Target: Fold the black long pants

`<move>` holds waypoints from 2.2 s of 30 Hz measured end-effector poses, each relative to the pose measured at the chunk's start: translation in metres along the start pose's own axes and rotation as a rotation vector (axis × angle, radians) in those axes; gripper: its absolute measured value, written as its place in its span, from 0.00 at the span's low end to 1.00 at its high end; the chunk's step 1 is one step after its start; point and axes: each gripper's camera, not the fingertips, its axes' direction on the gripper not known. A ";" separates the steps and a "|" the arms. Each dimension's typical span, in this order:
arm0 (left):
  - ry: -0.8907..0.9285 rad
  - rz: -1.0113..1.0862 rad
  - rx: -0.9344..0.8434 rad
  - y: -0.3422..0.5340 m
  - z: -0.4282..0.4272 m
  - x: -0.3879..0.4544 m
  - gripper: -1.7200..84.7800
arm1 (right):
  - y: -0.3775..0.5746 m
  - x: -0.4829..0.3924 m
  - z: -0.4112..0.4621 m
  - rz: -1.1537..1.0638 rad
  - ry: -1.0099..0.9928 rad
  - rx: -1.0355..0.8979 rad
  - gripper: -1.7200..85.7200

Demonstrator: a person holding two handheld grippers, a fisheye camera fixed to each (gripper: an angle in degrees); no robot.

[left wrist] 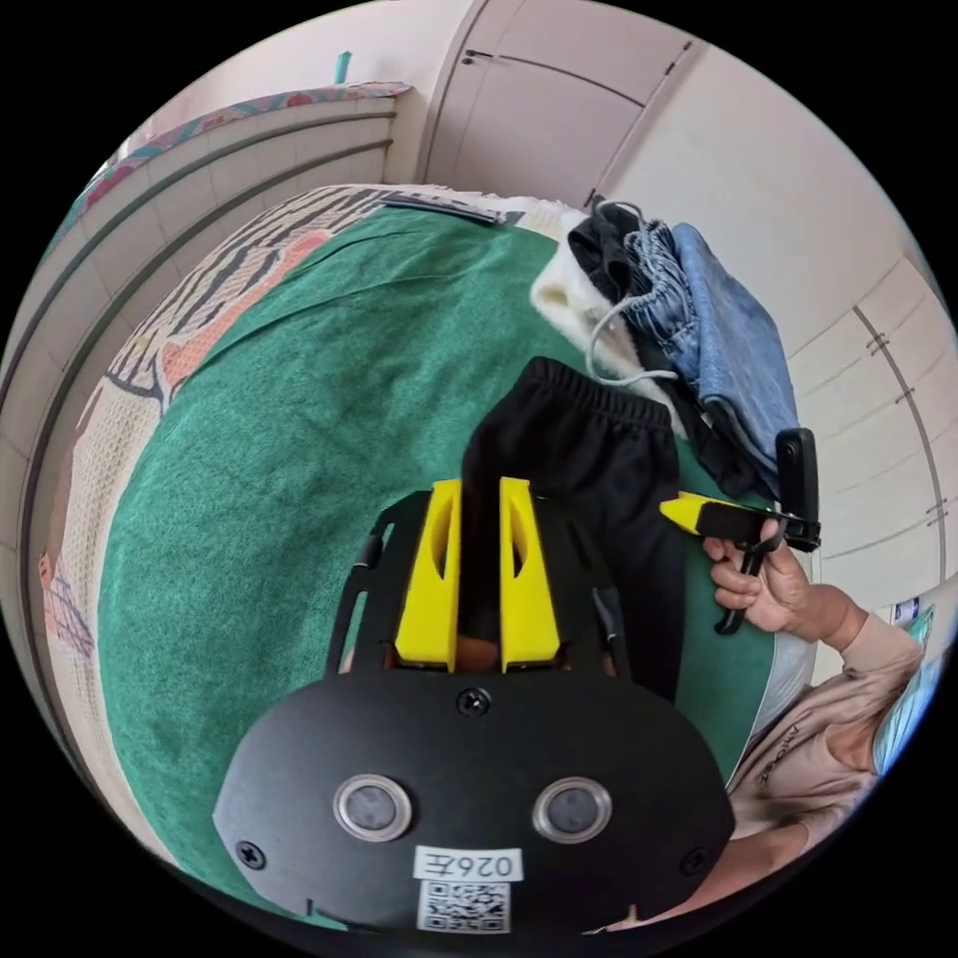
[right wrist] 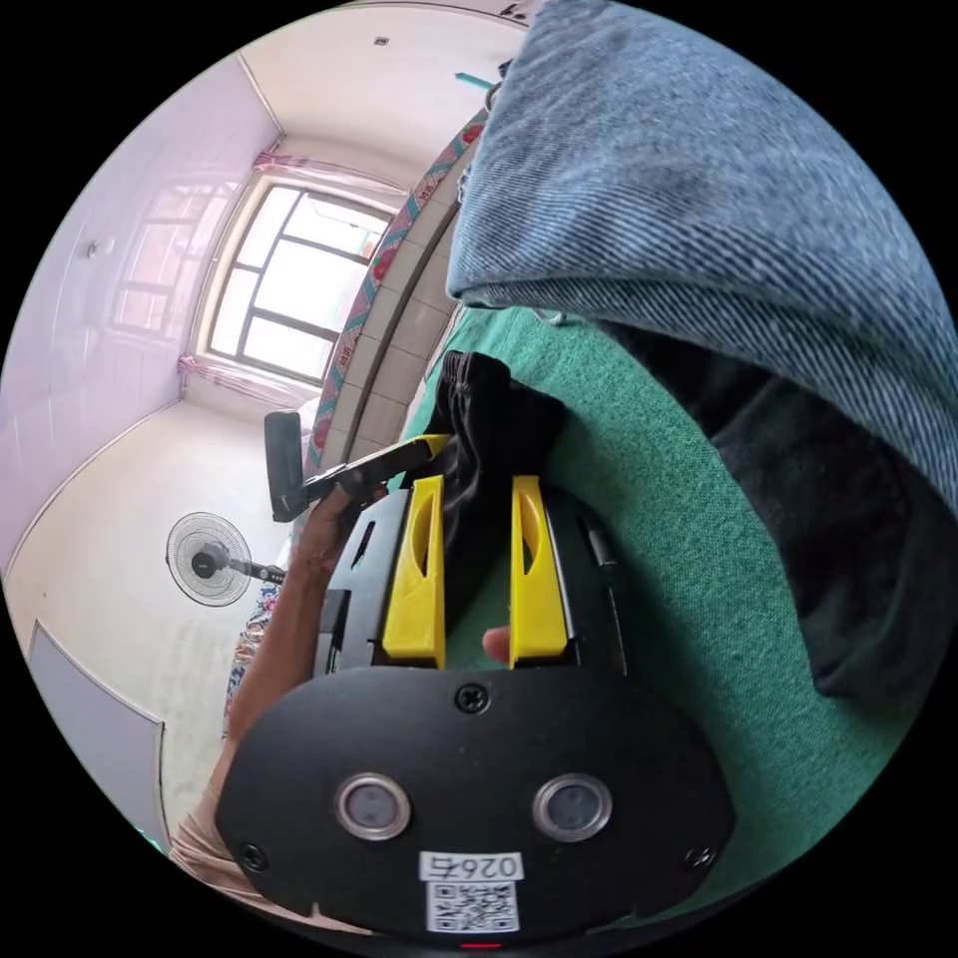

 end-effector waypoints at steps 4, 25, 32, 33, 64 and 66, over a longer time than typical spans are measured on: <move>-0.051 0.052 -0.001 0.007 -0.005 0.007 0.03 | 0.060 0.032 0.001 0.032 -0.033 -0.043 0.04; 0.101 -0.008 0.534 0.369 -0.200 -0.050 0.03 | 0.613 -0.068 0.033 -0.818 -0.121 -0.046 0.01; 0.069 -0.269 0.476 0.544 -0.166 -0.085 0.06 | 0.826 -0.007 0.211 -1.136 -0.023 -0.456 0.03; 0.044 -0.343 0.455 0.574 -0.160 -0.091 0.08 | 0.846 0.002 0.232 -1.170 -0.004 -0.532 0.04; -0.072 -0.282 0.363 0.453 -0.136 0.104 0.02 | 0.527 0.494 0.360 -0.524 0.188 -0.677 0.15; -0.122 -0.302 0.302 0.428 -0.112 0.098 0.04 | 0.510 0.523 0.371 -0.479 0.170 -0.697 0.15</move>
